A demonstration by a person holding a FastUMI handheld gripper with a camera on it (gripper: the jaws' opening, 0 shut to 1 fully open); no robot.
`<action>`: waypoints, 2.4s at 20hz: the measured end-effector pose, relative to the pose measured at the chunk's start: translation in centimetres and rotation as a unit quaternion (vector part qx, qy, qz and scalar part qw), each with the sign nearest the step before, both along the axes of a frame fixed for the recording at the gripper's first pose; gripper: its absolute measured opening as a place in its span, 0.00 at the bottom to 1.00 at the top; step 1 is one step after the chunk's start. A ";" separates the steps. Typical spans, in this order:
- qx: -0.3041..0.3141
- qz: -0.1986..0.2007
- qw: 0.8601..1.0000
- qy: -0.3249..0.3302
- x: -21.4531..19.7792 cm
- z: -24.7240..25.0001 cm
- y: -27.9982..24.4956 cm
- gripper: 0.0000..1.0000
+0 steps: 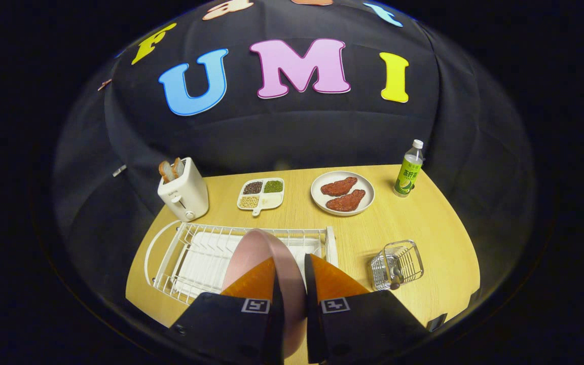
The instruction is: Take the plate from the dish rack, then take the spoon from the basket and place it into the plate.
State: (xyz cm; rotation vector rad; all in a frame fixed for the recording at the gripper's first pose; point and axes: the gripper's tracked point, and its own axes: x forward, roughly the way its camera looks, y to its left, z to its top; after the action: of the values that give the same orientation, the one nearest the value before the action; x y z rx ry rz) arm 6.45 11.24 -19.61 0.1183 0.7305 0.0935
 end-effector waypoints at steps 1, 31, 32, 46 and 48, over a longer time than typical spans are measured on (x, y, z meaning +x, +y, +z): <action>0.006 0.001 1.000 -0.006 -0.6 0.6 -1.4 0.22; 0.154 0.092 0.975 0.132 -11.1 -17.6 -20.0 0.34; 0.147 0.097 0.975 0.132 -11.3 -17.9 -20.0 0.43; -0.016 0.220 0.966 -0.138 -7.0 -4.7 -18.5 0.98; -0.025 0.237 0.960 -0.147 -6.5 -5.0 -16.6 0.98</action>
State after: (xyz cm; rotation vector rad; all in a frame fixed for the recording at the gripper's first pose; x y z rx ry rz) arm -0.01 -5.38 -24.64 -0.1219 0.4505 0.5401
